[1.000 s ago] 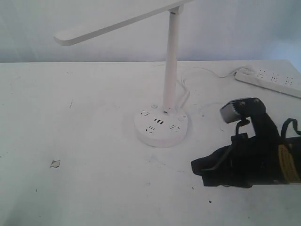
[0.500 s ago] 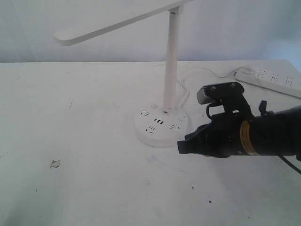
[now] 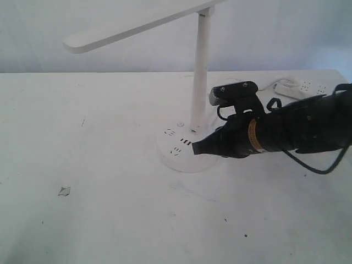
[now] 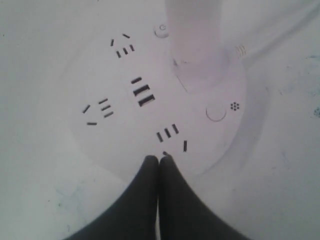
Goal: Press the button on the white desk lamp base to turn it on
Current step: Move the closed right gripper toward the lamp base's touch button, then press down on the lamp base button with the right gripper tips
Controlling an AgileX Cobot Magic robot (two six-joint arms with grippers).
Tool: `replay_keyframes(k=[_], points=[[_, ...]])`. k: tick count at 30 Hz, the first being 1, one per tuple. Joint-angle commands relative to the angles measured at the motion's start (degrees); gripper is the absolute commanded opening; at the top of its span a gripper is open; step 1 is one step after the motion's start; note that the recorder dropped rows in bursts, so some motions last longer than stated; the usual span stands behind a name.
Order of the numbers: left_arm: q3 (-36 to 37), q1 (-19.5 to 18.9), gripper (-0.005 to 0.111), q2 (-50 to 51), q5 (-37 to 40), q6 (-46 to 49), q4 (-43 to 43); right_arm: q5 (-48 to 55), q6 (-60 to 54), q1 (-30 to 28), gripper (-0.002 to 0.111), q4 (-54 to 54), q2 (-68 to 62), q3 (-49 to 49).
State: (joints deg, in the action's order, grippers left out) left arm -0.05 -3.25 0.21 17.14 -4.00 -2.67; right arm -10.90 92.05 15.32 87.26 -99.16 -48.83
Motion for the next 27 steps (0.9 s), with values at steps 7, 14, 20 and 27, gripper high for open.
replay_keyframes(k=[7, 14, 20, 27], points=[[0.05, -0.06, 0.000, -0.21, 0.40, -0.06, 0.02, 2.17, -0.73, 0.04, 0.000, -0.02, -7.61, -7.41], [0.05, -0.06, 0.000, -0.21, 0.40, -0.06, 0.02, 4.67, -0.94, 0.04, 0.000, -0.02, -11.23, -9.66], [0.05, -0.06, 0.000, -0.21, 0.40, -0.06, 0.02, 6.67, -2.33, 0.04, 0.000, 0.13, -11.80, -11.28], [0.05, -0.06, 0.000, -0.21, 0.40, -0.06, 0.02, 7.16, -2.33, 0.04, 0.000, 0.13, -12.42, -12.49]])
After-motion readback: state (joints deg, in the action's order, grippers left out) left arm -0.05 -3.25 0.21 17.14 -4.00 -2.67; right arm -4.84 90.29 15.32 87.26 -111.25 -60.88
